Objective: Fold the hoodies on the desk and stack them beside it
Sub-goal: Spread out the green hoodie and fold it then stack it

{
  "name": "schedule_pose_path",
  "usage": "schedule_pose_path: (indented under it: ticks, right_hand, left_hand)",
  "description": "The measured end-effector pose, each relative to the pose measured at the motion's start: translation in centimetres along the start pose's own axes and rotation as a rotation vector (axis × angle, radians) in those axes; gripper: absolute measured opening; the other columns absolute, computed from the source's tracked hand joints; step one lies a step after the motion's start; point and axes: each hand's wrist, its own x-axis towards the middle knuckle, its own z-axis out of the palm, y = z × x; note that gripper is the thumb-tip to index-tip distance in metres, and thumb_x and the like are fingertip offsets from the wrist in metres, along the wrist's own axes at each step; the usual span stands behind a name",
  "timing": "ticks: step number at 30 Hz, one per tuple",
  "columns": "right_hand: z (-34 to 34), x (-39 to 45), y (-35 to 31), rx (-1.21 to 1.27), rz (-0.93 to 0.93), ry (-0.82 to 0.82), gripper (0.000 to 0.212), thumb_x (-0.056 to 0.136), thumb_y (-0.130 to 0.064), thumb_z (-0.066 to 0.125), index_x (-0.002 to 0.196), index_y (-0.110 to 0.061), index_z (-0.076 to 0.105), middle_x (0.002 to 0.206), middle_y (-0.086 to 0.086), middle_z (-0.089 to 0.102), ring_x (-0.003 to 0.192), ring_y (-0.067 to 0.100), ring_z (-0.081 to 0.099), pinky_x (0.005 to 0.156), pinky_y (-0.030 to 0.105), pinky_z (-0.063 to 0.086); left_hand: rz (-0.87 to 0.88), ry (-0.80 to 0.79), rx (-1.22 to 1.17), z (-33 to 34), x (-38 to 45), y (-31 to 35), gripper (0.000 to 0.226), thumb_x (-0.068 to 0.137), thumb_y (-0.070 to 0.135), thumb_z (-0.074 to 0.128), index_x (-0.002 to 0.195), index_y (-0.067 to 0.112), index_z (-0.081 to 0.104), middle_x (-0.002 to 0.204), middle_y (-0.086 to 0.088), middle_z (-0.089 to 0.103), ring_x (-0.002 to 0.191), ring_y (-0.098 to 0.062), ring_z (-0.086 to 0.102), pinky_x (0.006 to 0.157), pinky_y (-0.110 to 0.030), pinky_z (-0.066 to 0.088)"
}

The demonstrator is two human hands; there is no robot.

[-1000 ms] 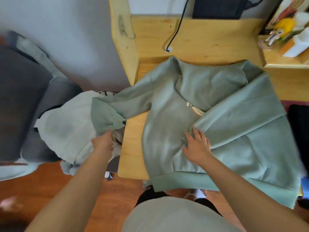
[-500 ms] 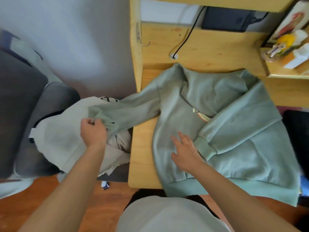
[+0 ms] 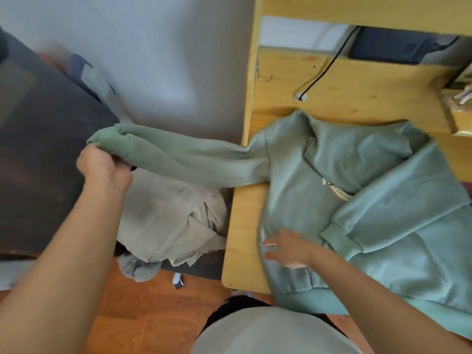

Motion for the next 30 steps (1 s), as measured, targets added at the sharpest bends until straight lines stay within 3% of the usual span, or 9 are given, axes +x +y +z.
schedule_pose_path:
  ticks: [3,6,11,15,18,22,25,28,30]
  right_hand:
    - [-4.4,2.3,-0.1,0.135,0.005,0.139,0.062,0.103,-0.037,0.050,0.157,-0.015,0.029,0.164,0.009,0.026,0.148,0.029,0.029,0.118,0.034,0.026]
    - [-6.0,4.5,0.4,0.138,0.016,0.501,0.071,0.102,-0.046,0.044,0.161,-0.025,0.011,0.169,0.006,0.002,0.153,0.031,0.009,0.123,0.047,0.021]
    - [1.1,3.9,0.8,-0.147,0.038,0.282,0.089,0.094,-0.068,0.037,0.158,-0.036,-0.016,0.162,0.003,-0.035,0.148,0.034,-0.032,0.121,0.061,-0.005]
    - [0.2,3.1,1.2,-0.010,-0.019,0.263,0.080,0.094,-0.064,0.045,0.159,-0.043,0.003,0.166,-0.005,-0.023,0.153,0.032,-0.017,0.123,0.059,0.005]
    - [-1.5,3.7,0.8,0.126,0.010,0.530,0.072,0.099,-0.046,0.048,0.160,-0.032,0.013,0.168,0.000,-0.005,0.151,0.035,0.011,0.119,0.053,0.027]
    - [-0.7,5.0,0.3,-0.057,0.096,0.260,0.083,0.097,-0.061,0.042,0.159,-0.040,-0.009,0.165,-0.006,-0.027,0.152,0.032,-0.022,0.121,0.063,0.005]
    - [-2.7,4.6,0.5,0.080,0.036,0.169,0.080,0.095,-0.063,0.049,0.158,-0.045,0.003,0.166,-0.010,-0.021,0.152,0.031,-0.021,0.121,0.062,0.003]
    - [-6.6,0.5,0.7,0.548,-0.131,0.243,0.082,0.096,-0.044,0.065,0.160,-0.037,0.016,0.167,-0.006,0.015,0.153,0.019,0.016,0.117,0.031,0.023]
    - [-8.6,-4.1,0.4,0.783,-0.308,0.374,0.087,0.092,-0.030,0.074,0.159,-0.039,0.019,0.162,-0.012,0.027,0.148,0.008,0.029,0.113,0.026,0.031]
  left_hand:
    - [-0.037,-0.058,-0.039,1.0,-1.0,-0.1,0.036,0.102,0.017,0.040,0.108,0.009,0.075,0.097,-0.014,0.078,0.089,-0.031,0.077,0.077,-0.049,0.060]
    - [-0.038,-0.087,-0.052,1.5,-1.5,0.0,0.036,0.100,0.018,0.041,0.113,0.009,0.074,0.106,-0.015,0.077,0.094,-0.034,0.076,0.079,-0.052,0.060]
    - [0.000,-0.022,-0.109,-1.0,-0.5,0.8,0.041,0.104,0.019,0.036,0.115,0.008,0.073,0.110,-0.015,0.076,0.099,-0.033,0.075,0.080,-0.049,0.061]
    - [-0.032,0.075,-0.287,-4.1,0.5,0.7,0.050,0.106,0.022,0.026,0.119,-0.002,0.068,0.112,-0.022,0.074,0.109,-0.036,0.070,0.094,-0.046,0.055]
    - [-0.053,0.150,-0.362,-6.4,0.3,0.2,0.053,0.106,0.025,0.024,0.123,-0.001,0.066,0.121,-0.023,0.070,0.115,-0.039,0.066,0.104,-0.049,0.050]
    - [-0.038,0.214,-0.329,-9.1,-3.5,-1.1,0.050,0.105,0.025,0.031,0.109,0.008,0.077,0.112,-0.015,0.076,0.110,-0.033,0.071,0.097,-0.044,0.056]
    - [-0.073,0.090,-0.400,-8.8,-6.9,-1.6,0.049,0.104,0.019,0.032,0.105,0.005,0.079,0.118,-0.016,0.074,0.112,-0.032,0.070,0.102,-0.043,0.053]
    - [-0.105,-0.189,-0.320,-4.6,-11.1,-2.2,0.044,0.099,0.013,0.036,0.129,0.000,0.065,0.136,-0.021,0.063,0.121,-0.032,0.063,0.109,-0.043,0.046]
    - [-0.055,-0.427,-0.159,0.5,-16.4,-4.1,0.035,0.097,0.009,0.044,0.127,0.002,0.060,0.128,-0.018,0.065,0.115,-0.029,0.061,0.104,-0.042,0.046]
